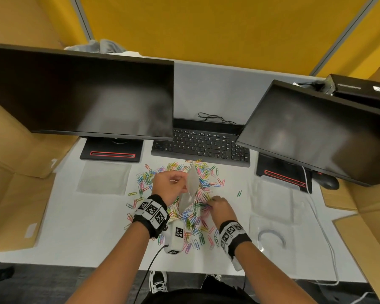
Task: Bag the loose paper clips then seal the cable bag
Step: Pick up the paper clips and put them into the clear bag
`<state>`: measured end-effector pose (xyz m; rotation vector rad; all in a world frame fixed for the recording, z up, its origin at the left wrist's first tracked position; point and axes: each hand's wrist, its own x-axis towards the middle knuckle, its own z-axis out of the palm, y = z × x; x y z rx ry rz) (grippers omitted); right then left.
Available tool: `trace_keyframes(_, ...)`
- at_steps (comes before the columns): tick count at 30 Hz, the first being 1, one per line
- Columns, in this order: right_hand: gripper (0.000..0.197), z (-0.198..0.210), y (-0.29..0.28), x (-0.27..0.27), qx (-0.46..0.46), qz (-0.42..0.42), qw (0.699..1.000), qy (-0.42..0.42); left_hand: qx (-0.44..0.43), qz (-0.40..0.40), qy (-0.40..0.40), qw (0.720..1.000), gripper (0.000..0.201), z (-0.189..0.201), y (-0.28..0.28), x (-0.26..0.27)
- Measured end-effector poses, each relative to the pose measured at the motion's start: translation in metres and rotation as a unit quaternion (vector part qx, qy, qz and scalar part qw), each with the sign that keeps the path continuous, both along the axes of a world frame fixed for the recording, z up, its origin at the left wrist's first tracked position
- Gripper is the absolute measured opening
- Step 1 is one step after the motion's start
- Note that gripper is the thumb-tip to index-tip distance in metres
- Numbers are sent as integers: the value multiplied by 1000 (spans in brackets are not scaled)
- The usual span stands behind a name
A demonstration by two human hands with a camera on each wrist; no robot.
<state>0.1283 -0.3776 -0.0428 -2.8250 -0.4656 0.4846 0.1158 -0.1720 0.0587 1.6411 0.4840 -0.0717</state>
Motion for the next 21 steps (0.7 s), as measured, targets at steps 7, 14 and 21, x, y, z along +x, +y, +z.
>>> trace_keyframes(7, 16, 25, -28, 19, 248, -300, 916, 99, 1, -3, 14, 1000, 15, 1, -6, -1)
trace_keyframes(14, 27, 91, -13, 33, 615, -348, 657, 263, 10, -8, 19, 1000, 14, -1, -17, 4)
trace_keyframes(21, 10, 105, 20, 32, 517, -261, 773, 259, 23, -49, 4, 999, 14, -4, -28, 7)
